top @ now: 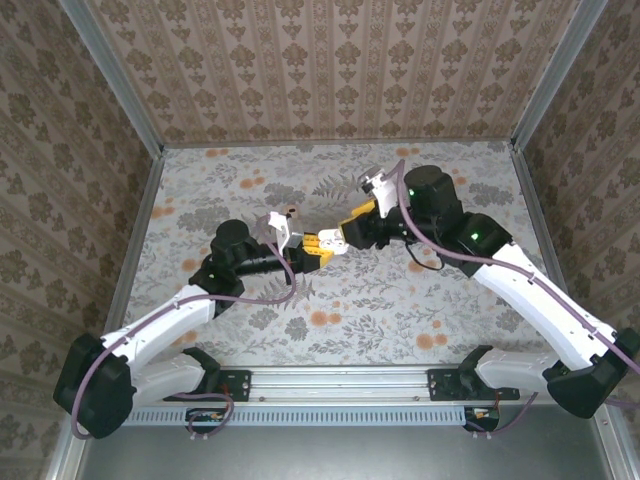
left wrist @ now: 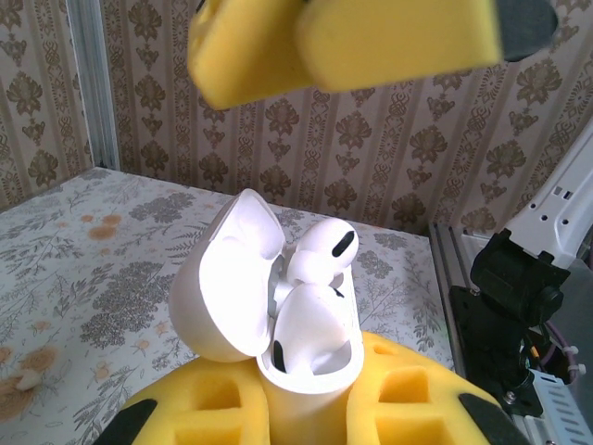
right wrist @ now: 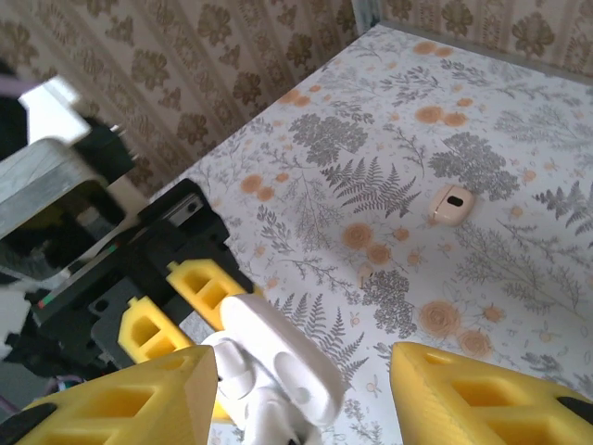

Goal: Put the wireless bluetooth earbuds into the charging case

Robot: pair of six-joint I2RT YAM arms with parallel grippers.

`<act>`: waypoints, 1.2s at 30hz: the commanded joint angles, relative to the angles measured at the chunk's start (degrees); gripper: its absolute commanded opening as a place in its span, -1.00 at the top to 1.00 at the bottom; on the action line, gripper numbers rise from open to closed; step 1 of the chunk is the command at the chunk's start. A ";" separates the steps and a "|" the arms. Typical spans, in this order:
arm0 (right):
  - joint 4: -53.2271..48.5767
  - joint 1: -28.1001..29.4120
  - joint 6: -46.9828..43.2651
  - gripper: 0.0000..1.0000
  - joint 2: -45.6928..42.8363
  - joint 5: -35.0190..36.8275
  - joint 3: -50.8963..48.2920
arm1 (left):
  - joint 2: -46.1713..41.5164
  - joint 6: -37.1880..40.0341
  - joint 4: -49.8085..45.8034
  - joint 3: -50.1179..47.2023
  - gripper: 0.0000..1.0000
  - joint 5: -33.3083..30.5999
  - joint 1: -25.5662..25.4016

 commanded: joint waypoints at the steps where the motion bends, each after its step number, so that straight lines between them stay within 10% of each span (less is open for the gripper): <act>1: 1.91 -3.17 8.84 -0.03 0.63 -5.39 0.29 | -1.29 -0.03 1.66 -0.60 1.00 1.24 -0.25; 18: 21.53 -7.85 26.97 0.43 11.12 -29.08 -6.39 | 1.50 -0.15 2.80 1.08 1.00 2.55 -0.25; 36: 19.66 -7.76 22.90 0.49 3.97 -37.81 -10.03 | 4.93 -2.75 3.24 2.85 1.00 1.68 0.01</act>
